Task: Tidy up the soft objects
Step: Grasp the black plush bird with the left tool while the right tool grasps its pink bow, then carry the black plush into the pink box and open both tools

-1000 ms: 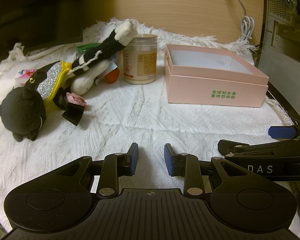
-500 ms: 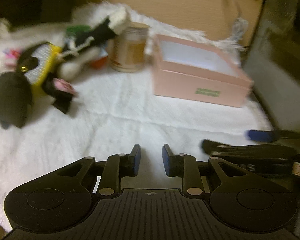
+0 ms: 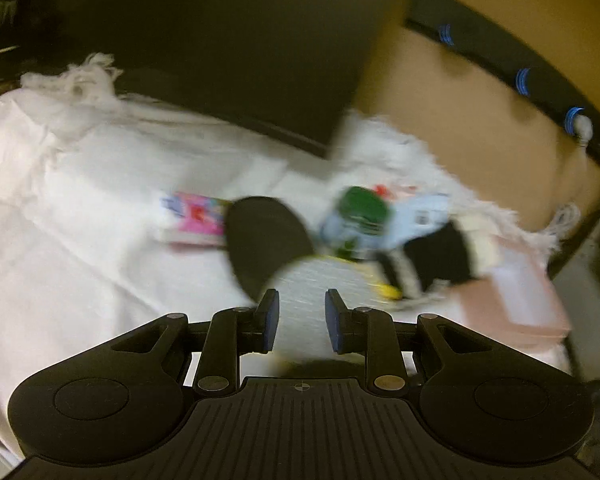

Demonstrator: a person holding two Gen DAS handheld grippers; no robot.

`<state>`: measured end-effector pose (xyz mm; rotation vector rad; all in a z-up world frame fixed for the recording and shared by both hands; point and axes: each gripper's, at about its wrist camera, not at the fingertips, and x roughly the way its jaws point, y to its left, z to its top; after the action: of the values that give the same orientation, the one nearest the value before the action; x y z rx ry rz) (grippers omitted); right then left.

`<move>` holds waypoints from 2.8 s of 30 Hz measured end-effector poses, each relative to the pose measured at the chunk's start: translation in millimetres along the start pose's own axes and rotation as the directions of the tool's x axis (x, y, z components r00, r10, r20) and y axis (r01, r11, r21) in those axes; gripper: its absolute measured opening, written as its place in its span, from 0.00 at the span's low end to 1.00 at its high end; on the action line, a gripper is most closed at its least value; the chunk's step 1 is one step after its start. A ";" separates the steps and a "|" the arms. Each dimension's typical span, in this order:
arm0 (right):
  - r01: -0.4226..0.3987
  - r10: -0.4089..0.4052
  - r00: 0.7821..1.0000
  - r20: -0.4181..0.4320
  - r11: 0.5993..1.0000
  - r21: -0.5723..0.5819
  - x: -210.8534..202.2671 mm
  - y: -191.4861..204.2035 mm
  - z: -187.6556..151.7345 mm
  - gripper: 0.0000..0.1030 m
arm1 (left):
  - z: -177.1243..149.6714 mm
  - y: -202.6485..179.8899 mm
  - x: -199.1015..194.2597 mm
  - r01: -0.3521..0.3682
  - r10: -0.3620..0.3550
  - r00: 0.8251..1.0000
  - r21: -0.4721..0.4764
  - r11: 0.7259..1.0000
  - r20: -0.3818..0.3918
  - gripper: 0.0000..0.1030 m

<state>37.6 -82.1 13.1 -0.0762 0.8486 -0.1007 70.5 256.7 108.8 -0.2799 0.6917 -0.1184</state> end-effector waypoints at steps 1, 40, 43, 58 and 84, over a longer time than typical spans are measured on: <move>0.007 -0.007 0.999 0.045 1.000 0.003 -8.6 10.3 6.3 0.87 | 8.2 16.7 4.0 -0.017 0.017 1.000 -0.003 1.000 -0.012 0.27; -0.064 0.088 0.987 0.134 0.982 -0.179 -39.0 169.0 8.9 0.88 | -33.0 24.0 81.5 0.532 -0.362 0.841 0.491 0.690 -0.401 0.72; -0.087 0.121 0.981 0.153 0.974 -0.211 -31.8 185.2 7.8 0.85 | -33.4 37.4 71.6 0.534 -0.398 0.836 0.393 0.749 -0.378 0.72; -0.167 0.195 0.976 0.100 0.956 -0.242 -2.5 216.4 31.2 0.23 | 25.8 122.2 12.1 0.262 -0.242 0.963 0.206 0.943 -0.118 0.71; 0.046 -0.089 0.969 0.230 0.981 0.187 -54.9 -30.1 11.4 0.59 | 65.4 -241.3 159.7 0.610 -0.557 0.786 0.186 0.770 -0.268 0.70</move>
<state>8.4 -105.1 64.7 0.0528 0.5945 -0.2285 231.1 8.3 129.9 -0.2207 0.7575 -0.8515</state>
